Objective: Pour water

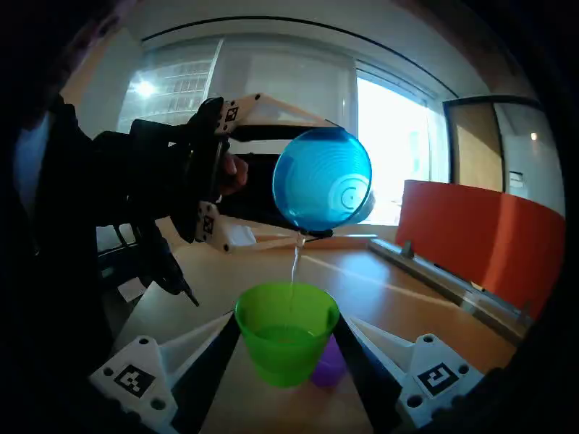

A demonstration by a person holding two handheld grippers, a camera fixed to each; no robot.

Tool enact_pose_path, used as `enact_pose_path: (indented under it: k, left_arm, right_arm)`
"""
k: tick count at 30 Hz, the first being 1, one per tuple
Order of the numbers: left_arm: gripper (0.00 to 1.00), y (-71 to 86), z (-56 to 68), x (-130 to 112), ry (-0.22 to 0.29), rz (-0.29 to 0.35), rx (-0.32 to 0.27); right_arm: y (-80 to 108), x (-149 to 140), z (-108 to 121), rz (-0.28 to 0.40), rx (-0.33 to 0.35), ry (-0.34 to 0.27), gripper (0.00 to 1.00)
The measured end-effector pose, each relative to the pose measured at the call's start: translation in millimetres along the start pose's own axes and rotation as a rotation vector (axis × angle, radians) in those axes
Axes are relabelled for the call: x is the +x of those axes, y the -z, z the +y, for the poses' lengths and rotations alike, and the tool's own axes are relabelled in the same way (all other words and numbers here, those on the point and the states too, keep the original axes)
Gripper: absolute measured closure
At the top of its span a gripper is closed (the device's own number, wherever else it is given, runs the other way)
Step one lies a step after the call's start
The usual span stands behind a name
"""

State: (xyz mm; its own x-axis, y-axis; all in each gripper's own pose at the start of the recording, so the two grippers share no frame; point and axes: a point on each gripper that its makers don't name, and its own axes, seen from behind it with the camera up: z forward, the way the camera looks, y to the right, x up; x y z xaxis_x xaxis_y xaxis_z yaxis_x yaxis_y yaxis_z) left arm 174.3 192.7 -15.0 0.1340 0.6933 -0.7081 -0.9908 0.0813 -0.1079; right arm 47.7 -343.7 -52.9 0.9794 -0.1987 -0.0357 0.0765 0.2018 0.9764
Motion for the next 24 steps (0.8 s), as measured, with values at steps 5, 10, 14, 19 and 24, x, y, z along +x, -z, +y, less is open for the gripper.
enact_pose_path:
  k: [5, 10, 14, 19, 24]
  left_arm:
    - [0.14, 1.0, -0.5, 0.8, -0.005, 0.001, 0.002]
    - [0.14, 1.5, -2.5, 1.3, -0.012, 0.001, 0.009]
    - [0.14, 1.7, -2.4, 1.3, -0.020, 0.001, 0.006]
    - [0.14, 1.7, -2.2, 0.6, -0.034, -0.002, 0.002]
    - [0.14, 2.2, -3.3, 0.4, -0.036, -0.002, 0.002]
  right_arm:
    - [-0.7, 1.0, -0.1, 0.000, -0.001, 0.001, 0.10]
    - [-0.9, 1.2, -0.3, 0.003, -0.001, 0.002, 0.10]
    - [-0.9, 1.7, -0.2, 0.006, -0.002, 0.000, 0.10]
    - [-0.7, 1.0, 0.4, 0.006, -0.005, 0.002, 0.10]
    - [-0.5, 0.9, 0.8, 0.007, -0.006, -0.001, 0.10]
